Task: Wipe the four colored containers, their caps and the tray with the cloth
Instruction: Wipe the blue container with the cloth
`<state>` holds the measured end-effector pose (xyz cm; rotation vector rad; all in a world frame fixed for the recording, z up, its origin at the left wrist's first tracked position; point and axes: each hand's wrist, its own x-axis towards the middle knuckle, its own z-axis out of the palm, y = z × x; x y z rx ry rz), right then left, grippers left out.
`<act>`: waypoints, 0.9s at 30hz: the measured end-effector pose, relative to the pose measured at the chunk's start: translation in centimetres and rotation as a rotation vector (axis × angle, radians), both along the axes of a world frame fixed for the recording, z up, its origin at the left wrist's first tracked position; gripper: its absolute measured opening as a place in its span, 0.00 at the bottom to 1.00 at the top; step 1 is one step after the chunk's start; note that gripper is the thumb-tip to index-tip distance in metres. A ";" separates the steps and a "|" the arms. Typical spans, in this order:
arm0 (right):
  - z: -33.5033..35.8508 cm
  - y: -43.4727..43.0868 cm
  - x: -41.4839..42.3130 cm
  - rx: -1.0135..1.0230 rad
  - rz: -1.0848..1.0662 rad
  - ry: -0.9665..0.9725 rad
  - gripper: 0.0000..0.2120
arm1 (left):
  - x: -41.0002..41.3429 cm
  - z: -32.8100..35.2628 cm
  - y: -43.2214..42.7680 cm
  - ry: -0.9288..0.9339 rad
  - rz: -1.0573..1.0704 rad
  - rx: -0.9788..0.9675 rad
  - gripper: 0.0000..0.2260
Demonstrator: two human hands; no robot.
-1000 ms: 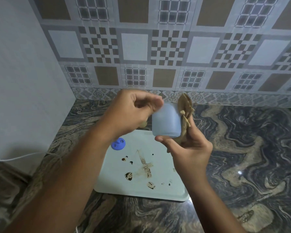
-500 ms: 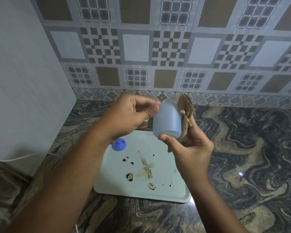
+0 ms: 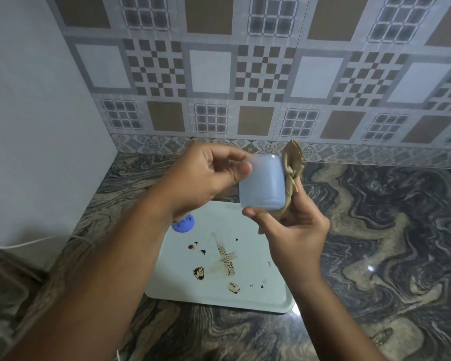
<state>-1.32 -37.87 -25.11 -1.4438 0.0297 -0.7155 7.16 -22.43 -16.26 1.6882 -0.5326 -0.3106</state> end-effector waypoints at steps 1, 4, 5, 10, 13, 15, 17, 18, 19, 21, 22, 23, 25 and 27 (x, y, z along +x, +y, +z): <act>0.1 0.1 0.0 -0.019 0.004 -0.009 0.42 | 0.1 -0.2 0.1 0.007 0.000 -0.018 0.12; 0.2 -0.4 0.5 -0.257 -0.048 0.000 0.47 | 0.7 0.1 0.5 -0.037 0.034 0.069 0.13; 0.2 -0.4 0.7 -0.313 -0.046 -0.005 0.47 | 0.8 0.2 0.5 -0.075 0.048 0.127 0.14; 0.5 0.4 1.0 -0.019 0.006 -0.023 0.44 | 0.6 0.4 -0.1 -0.130 0.082 0.088 0.17; 0.4 0.4 1.0 0.057 0.029 -0.003 0.41 | 0.7 0.0 0.1 -0.038 0.098 0.014 0.13; 0.3 0.1 1.2 -0.012 0.031 -0.019 0.41 | 0.9 -0.1 0.1 -0.023 0.117 0.003 0.09; 0.0 -0.2 1.4 -0.189 -0.020 -0.018 0.44 | 1.2 0.0 0.1 -0.123 0.130 0.097 0.04; -0.2 -0.4 1.4 -0.269 -0.035 -0.020 0.46 | 1.1 0.1 -0.1 -0.178 0.126 0.153 0.03; -0.3 -0.6 1.4 -0.309 -0.039 -0.039 0.47 | 1.0 0.2 -0.2 -0.219 0.126 0.188 0.03; -0.3 -0.4 1.2 -0.204 -0.010 -0.021 0.46 | 0.7 0.2 -0.5 -0.249 0.129 0.178 0.06; -0.2 -0.3 1.1 -0.127 -0.001 -0.018 0.45 | 0.6 0.1 -0.5 -0.233 0.125 0.145 0.09; 0.0 -0.1 1.0 -0.040 0.001 -0.014 0.43 | 0.6 -0.1 -0.4 -0.190 0.120 0.100 0.13; 0.1 0.0 0.7 0.072 -0.002 -0.010 0.40 | 0.6 -0.4 -0.3 -0.065 0.095 0.035 0.13; 0.1 0.0 0.7 0.083 0.007 -0.008 0.39 | 0.7 -0.6 -0.2 0.039 0.060 -0.018 0.09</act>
